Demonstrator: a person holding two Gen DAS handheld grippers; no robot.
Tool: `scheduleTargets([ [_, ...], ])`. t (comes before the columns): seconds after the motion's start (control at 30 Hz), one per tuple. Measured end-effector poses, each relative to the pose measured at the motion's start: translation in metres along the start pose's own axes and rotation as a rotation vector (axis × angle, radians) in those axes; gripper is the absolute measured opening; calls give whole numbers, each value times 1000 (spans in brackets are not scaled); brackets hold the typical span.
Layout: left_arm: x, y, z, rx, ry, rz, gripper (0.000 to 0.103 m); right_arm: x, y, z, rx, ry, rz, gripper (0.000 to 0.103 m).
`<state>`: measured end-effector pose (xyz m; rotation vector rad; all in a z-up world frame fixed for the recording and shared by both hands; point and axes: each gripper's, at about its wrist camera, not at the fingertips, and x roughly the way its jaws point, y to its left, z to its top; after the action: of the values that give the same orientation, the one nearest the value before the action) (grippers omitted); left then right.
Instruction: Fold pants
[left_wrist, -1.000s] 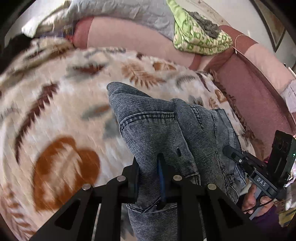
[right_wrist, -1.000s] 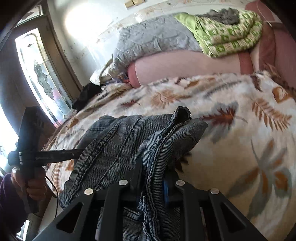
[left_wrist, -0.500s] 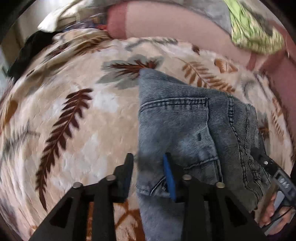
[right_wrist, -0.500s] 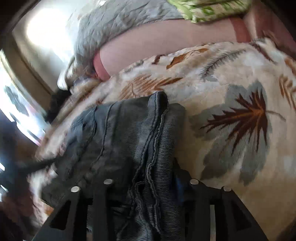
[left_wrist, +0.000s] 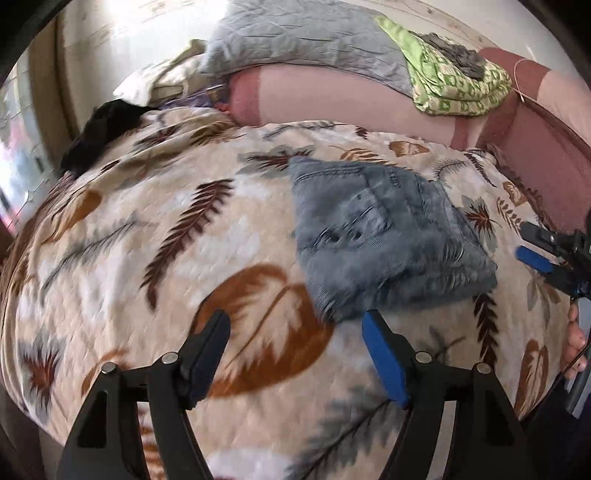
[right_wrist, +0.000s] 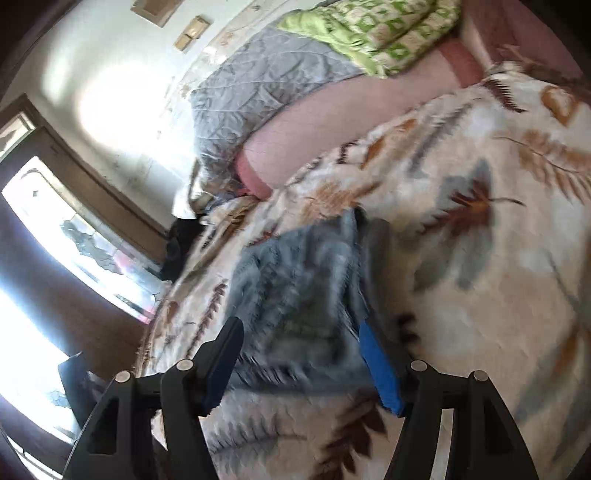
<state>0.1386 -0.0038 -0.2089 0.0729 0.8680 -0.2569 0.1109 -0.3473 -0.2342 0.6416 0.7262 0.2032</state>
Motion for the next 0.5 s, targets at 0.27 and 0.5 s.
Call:
scheduleTargets([
  [0.27,-26,35,-22,-86,-24,227,79,-54,-7,-14,-76,-94,-214,69],
  [0.5,-76,12,-19,-85,-154,306,83,-58,69,-56,-312,-70,-231,69],
])
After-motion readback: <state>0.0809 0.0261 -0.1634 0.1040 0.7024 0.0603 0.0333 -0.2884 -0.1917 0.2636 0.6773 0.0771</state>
